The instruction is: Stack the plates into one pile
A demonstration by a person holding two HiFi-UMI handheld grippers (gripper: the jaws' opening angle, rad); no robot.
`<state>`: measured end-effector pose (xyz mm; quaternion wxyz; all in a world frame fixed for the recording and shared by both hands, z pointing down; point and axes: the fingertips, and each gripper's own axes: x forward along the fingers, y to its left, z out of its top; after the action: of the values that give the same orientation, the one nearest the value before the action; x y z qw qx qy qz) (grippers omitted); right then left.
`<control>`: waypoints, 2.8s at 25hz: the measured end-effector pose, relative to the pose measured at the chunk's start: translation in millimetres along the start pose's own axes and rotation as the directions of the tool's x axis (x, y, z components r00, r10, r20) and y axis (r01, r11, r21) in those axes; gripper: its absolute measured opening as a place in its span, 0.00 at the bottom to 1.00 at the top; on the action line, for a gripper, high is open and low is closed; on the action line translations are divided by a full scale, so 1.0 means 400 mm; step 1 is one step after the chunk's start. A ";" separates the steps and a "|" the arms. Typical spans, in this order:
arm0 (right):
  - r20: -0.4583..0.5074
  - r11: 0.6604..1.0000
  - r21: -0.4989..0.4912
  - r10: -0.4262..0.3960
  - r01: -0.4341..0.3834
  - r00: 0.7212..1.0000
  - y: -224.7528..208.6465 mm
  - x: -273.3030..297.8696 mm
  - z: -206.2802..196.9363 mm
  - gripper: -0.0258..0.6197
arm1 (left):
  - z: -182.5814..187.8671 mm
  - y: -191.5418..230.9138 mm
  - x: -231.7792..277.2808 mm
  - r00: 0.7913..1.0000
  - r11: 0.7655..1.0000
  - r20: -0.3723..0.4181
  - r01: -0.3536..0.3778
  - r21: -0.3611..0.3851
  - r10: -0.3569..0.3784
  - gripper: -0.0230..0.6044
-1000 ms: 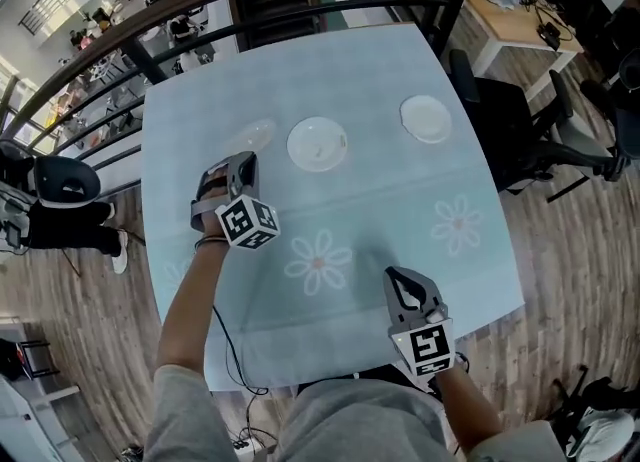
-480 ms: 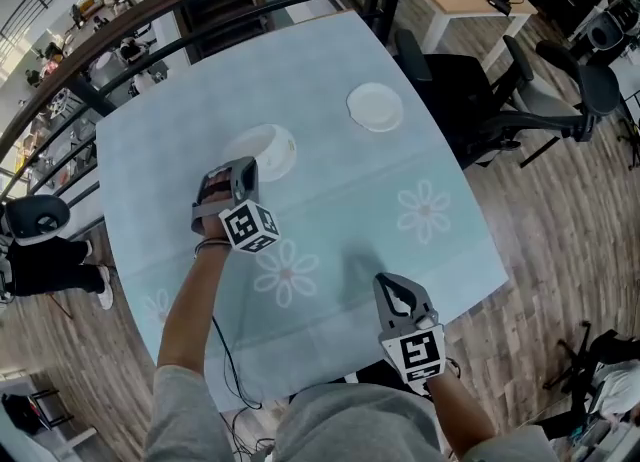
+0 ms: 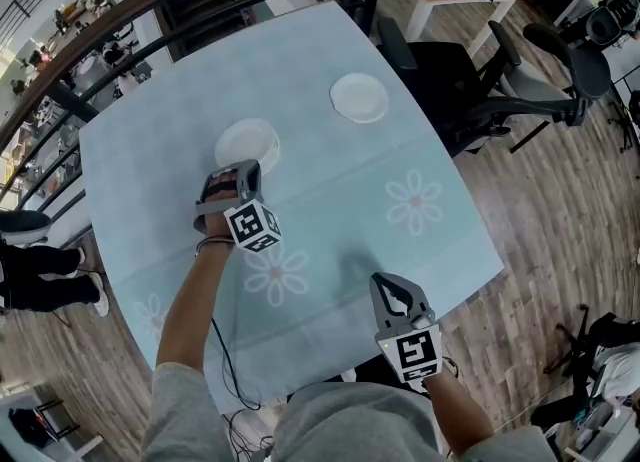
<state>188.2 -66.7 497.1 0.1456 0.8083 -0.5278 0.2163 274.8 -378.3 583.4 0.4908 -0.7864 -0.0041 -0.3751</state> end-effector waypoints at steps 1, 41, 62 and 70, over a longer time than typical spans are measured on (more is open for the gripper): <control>0.001 1.000 -0.002 -0.002 0.002 1.000 -0.001 0.001 -0.003 0.08 | 0.003 -0.008 0.003 1.000 1.000 -0.007 0.016 -0.005 -0.017 0.08; 0.164 0.999 -0.007 -0.036 0.038 0.986 -0.257 -0.316 -0.064 0.08 | 0.080 -0.193 -0.607 0.997 0.588 0.011 -0.033 -0.808 0.072 0.07; 0.210 0.924 -0.381 0.057 0.028 0.976 -0.169 -0.238 0.278 0.08 | -0.001 -0.170 -0.906 0.953 0.290 -0.020 -0.111 -0.951 0.301 0.07; 0.098 0.900 -0.435 0.089 -0.038 0.991 -0.127 -0.164 0.340 0.09 | -0.075 -0.158 -0.899 0.946 0.267 0.017 -0.074 -0.961 0.323 0.07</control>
<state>238.4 -57.6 346.1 0.2831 0.7495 -0.5963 0.0514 -25.0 -238.8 425.6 -0.0319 -0.9510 0.2661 -0.1539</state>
